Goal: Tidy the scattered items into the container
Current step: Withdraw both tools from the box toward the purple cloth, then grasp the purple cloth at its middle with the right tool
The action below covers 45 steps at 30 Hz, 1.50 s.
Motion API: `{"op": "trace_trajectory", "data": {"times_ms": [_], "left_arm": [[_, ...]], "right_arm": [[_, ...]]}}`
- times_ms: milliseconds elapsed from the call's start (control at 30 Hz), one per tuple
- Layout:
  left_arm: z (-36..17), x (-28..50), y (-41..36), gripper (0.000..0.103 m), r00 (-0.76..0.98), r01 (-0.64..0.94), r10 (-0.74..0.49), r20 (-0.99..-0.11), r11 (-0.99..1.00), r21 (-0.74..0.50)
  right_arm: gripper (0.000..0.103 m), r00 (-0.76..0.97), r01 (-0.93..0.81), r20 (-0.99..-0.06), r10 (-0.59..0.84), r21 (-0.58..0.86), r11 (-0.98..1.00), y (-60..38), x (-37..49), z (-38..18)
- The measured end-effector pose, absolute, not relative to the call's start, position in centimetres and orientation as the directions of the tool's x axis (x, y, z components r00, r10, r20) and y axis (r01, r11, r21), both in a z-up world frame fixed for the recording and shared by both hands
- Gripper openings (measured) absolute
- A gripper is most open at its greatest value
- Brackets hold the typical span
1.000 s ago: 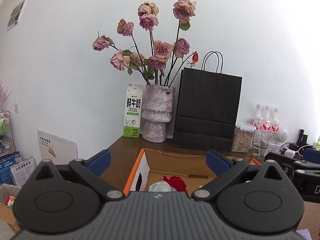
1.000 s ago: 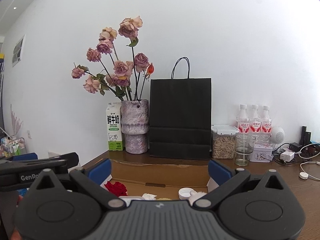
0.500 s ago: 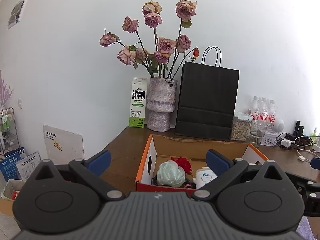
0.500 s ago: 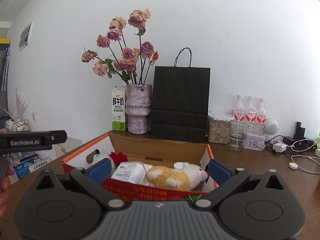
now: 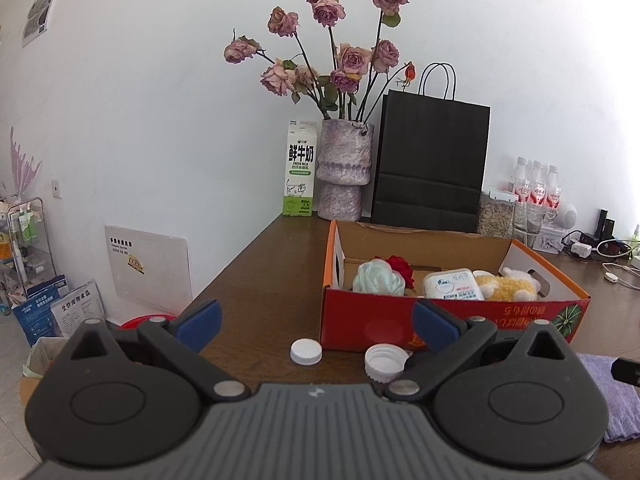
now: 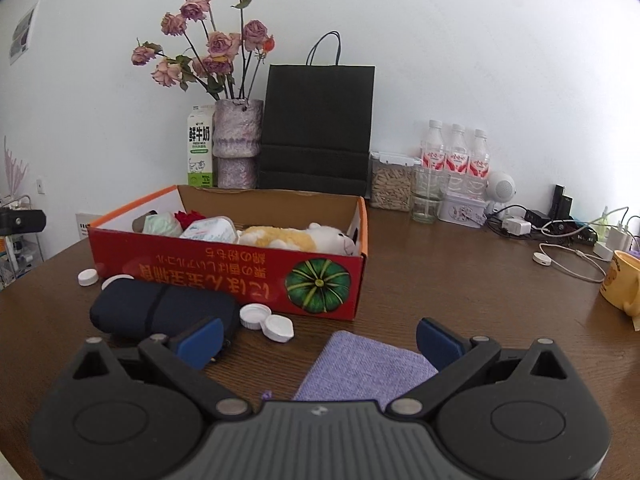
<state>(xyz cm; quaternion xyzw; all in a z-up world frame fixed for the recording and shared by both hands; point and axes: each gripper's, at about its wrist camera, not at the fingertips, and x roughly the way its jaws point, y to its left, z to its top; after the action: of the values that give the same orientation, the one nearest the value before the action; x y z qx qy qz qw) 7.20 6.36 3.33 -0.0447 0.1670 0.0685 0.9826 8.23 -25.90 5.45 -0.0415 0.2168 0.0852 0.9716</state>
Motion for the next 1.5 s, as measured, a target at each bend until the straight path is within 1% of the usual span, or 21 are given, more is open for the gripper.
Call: {"op": "trace_trajectory", "data": {"times_ms": [300,433,533,633,733,1000,1067,1133,1167,1200,1233,1267,1300,1333,1367,1400,1433,1500], "left_arm": [[0.8,5.5,7.4,0.103,0.907,-0.159,0.120,-0.403,0.985,-0.063],[0.5,5.4,7.9,0.103,0.902,-0.176,0.130,-0.412,0.982,-0.074],[0.5,5.6,7.9,0.103,0.902,-0.174,0.126,-0.413,0.981,-0.081],[0.3,5.7,7.8,0.103,0.900,-0.166,0.118,-0.419,0.983,-0.079],[0.2,5.6,7.8,0.103,0.898,-0.166,0.119,-0.423,0.983,-0.077],[0.0,5.6,8.4,0.103,0.894,-0.179,0.122,-0.431,0.979,-0.094],[-0.1,5.6,8.3,0.103,0.893,-0.176,0.119,-0.433,0.980,-0.095],[-0.1,5.6,8.2,0.103,0.893,-0.172,0.115,-0.434,0.981,-0.095],[-0.1,5.6,8.1,0.103,0.894,-0.170,0.113,-0.434,0.981,-0.094],[-0.1,5.5,8.1,0.103,0.894,-0.170,0.114,-0.434,0.981,-0.092],[-0.1,5.5,8.1,0.103,0.894,-0.170,0.114,-0.434,0.981,-0.091],[-0.1,5.5,8.1,0.103,0.894,-0.169,0.114,-0.434,0.981,-0.091],[-0.1,5.5,8.1,0.103,0.894,-0.169,0.113,-0.434,0.981,-0.092],[-0.1,5.5,8.1,0.103,0.893,-0.170,0.115,-0.436,0.981,-0.091],[-0.1,5.6,8.0,0.103,0.892,-0.171,0.115,-0.438,0.981,-0.089],[-0.1,5.6,8.0,0.103,0.891,-0.170,0.115,-0.439,0.981,-0.088],[-0.2,5.7,7.9,0.103,0.890,-0.170,0.115,-0.441,0.982,-0.087],[-0.2,5.8,7.8,0.103,0.889,-0.169,0.115,-0.443,0.982,-0.084]], "right_arm": [[0.103,0.862,-0.139,-0.496,0.099,-0.045,0.989,-28.1,7.3,2.9],[0.103,0.849,-0.107,-0.522,0.077,-0.028,0.994,-28.9,8.0,2.3],[0.103,0.833,-0.120,-0.542,0.111,0.020,0.993,-29.1,8.8,2.1],[0.103,0.814,-0.123,-0.570,0.111,0.018,0.992,-28.7,9.9,1.7],[0.103,0.776,-0.108,-0.624,0.093,0.014,0.994,-28.4,11.7,1.0],[0.103,0.775,-0.109,-0.624,0.097,0.019,0.994,-28.2,13.0,0.5],[0.102,0.776,-0.113,-0.623,0.100,0.019,0.993,-28.1,13.0,0.5],[0.089,0.784,-0.136,-0.609,0.120,0.020,0.990,-28.1,12.7,0.6],[0.086,0.788,-0.147,-0.602,0.130,0.020,0.989,-28.0,12.5,0.6],[0.077,0.791,-0.159,-0.596,0.139,0.020,0.987,-27.9,12.3,0.7],[0.065,0.794,-0.169,-0.589,0.150,0.023,0.985,-27.8,12.2,0.8],[0.061,0.797,-0.173,-0.584,0.154,0.024,0.985,-27.7,12.0,0.9],[0.051,0.801,-0.168,-0.580,0.151,0.024,0.986,-27.6,12.0,1.0],[0.039,0.804,-0.167,-0.575,0.150,0.023,0.986,-27.5,11.9,1.0],[0.032,0.806,-0.171,-0.570,0.158,0.031,0.985,-27.5,11.9,1.0],[0.020,0.807,-0.173,-0.567,0.164,0.038,0.984,-27.5,11.8,1.0],[0.015,0.808,-0.173,-0.566,0.166,0.041,0.984,-27.5,11.9,1.1],[0.013,0.807,-0.184,-0.562,0.184,0.058,0.981,-27.6,11.8,1.1]]}}
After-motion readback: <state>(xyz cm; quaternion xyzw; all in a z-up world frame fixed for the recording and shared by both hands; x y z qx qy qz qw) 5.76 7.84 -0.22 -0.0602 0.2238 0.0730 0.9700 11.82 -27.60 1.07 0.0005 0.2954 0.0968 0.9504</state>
